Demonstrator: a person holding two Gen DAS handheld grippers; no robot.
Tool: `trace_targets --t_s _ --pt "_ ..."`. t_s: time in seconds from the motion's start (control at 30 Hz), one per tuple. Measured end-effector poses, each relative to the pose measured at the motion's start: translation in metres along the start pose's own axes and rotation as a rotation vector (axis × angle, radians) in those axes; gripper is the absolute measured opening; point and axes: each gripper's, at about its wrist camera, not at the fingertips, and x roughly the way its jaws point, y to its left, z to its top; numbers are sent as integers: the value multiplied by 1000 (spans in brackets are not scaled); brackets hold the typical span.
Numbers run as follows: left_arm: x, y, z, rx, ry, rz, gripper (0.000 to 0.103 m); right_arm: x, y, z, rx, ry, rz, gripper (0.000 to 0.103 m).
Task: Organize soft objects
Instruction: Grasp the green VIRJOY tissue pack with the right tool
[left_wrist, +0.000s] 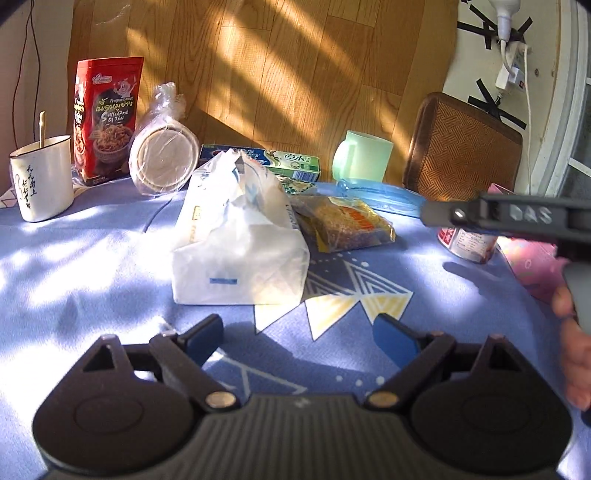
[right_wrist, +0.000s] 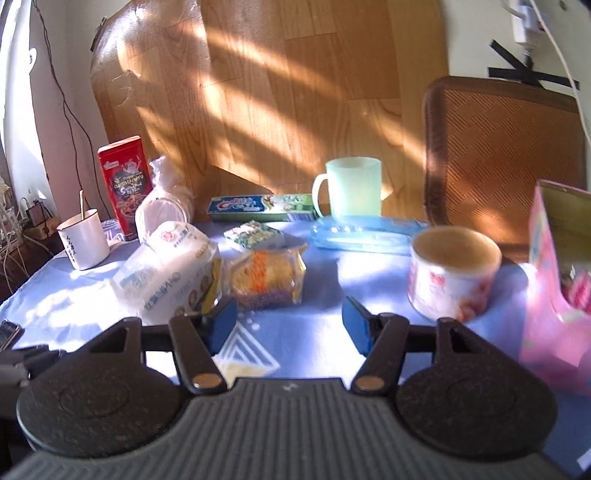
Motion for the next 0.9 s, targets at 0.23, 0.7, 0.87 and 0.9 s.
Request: trace_targets --t_s 0.23,0.7,0.87,0.9 --pt "-1 -10 -1 44 -20 -13 92 115 29 57 -175 183 120 65" --pt "4 2 1 -14 5 -54 93 200 21 71 -202 340 95 58" --pt "3 2 0 -19 4 -42 94 144 16 84 -135 187 76 58" --pt "3 2 0 -22 4 -39 94 126 13 84 -127 155 87 58"
